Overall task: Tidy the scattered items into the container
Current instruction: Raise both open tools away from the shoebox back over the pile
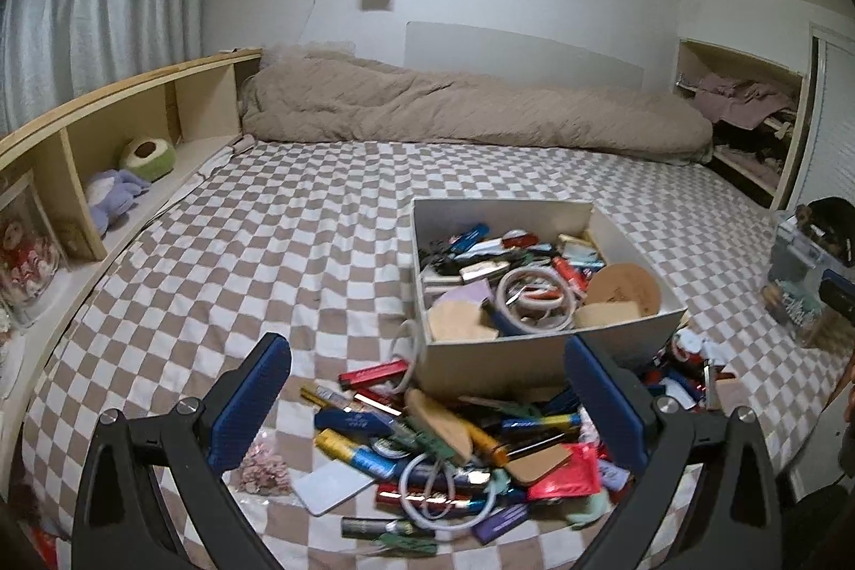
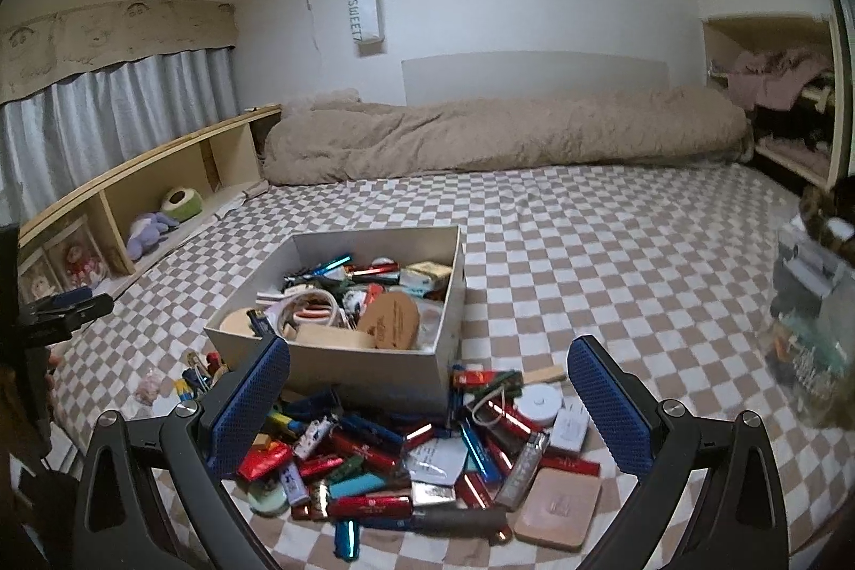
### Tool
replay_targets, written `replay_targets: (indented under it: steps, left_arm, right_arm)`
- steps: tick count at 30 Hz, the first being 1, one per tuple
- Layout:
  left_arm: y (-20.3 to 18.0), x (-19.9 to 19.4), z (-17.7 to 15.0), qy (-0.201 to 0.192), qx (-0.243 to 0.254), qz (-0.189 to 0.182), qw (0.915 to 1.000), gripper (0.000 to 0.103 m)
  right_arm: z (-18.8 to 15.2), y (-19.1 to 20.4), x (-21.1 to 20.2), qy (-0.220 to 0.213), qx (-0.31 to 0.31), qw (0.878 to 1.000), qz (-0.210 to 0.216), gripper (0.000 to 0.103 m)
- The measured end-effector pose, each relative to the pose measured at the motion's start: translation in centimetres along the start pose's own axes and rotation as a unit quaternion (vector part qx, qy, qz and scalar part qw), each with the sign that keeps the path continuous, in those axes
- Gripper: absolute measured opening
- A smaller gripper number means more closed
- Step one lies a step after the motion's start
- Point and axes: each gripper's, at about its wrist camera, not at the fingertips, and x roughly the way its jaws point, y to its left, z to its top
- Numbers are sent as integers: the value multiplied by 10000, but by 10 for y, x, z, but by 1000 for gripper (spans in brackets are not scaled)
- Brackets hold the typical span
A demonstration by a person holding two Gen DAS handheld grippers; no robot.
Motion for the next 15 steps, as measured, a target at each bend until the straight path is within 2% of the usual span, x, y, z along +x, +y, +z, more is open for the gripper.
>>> replay_targets:
  steps: [9, 15]
  left_arm:
    - [17, 17, -34, 273, -2, 191, 9994, 103]
    - [19, 33, -60, 571, -2, 232, 9981, 103]
  right_arm:
    - [-36, -13, 16, 245, 187, 9994, -123, 103]
    - [-61, -14, 31, 578, 243, 9979, -142, 103]
